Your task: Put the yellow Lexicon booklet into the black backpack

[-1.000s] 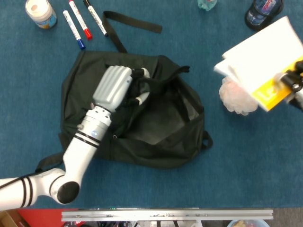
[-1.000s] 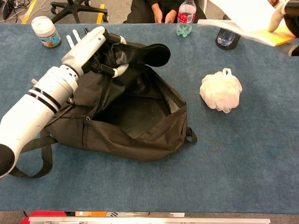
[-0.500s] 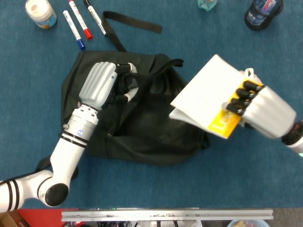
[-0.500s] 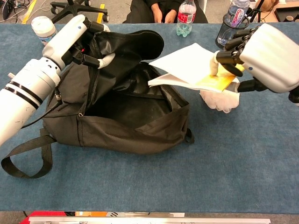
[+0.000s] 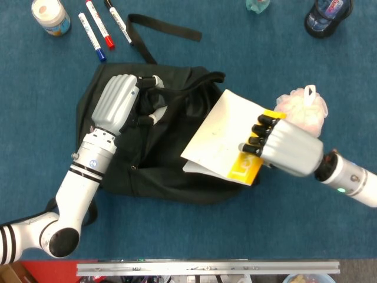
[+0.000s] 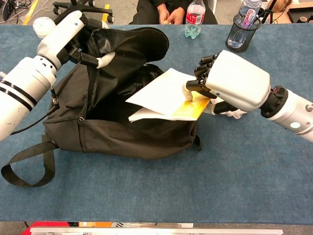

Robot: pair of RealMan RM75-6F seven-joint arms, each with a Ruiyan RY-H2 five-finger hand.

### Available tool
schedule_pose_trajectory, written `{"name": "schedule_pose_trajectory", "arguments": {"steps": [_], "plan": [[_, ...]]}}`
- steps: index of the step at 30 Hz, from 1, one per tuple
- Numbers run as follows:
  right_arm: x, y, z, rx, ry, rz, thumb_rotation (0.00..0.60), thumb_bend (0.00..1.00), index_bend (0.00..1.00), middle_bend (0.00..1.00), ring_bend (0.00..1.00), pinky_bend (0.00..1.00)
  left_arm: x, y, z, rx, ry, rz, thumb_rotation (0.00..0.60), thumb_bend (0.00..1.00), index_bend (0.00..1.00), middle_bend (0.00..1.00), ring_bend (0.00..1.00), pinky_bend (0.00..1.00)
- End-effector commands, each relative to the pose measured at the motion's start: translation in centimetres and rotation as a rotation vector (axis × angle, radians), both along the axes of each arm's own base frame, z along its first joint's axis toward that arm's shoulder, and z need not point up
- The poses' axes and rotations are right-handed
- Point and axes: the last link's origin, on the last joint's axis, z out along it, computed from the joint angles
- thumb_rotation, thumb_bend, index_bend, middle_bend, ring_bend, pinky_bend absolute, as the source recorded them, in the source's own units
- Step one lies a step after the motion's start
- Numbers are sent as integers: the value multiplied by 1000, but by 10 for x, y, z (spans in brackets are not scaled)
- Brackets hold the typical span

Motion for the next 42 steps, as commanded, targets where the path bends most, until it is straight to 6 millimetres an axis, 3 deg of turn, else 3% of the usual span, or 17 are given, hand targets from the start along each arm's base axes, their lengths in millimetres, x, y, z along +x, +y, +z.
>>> {"name": "schedule_pose_trajectory", "arguments": {"steps": [1,12,26,42], "plan": [[7,-4,-13,20,5,28,600,606,933,877,679,608,0,0,1,-3,-3,3,600,377,713,813,825,1000],[26,-20,-42,28,1,89,600,606,936,877,679,608,-2,0,6,-8,-1,21,600,377,713,813,824,1000],[27,-43,-57,-2,38,69,600,605,936,877,679,608,-2,-2,9,-10,-5,28,600,378,712,811,823,1000],[49,-52,-85,-20,55,83,600,604,936,877,679,609,1,-1,9,-28,-17,47,600,377,709,809,818,1000]]}}
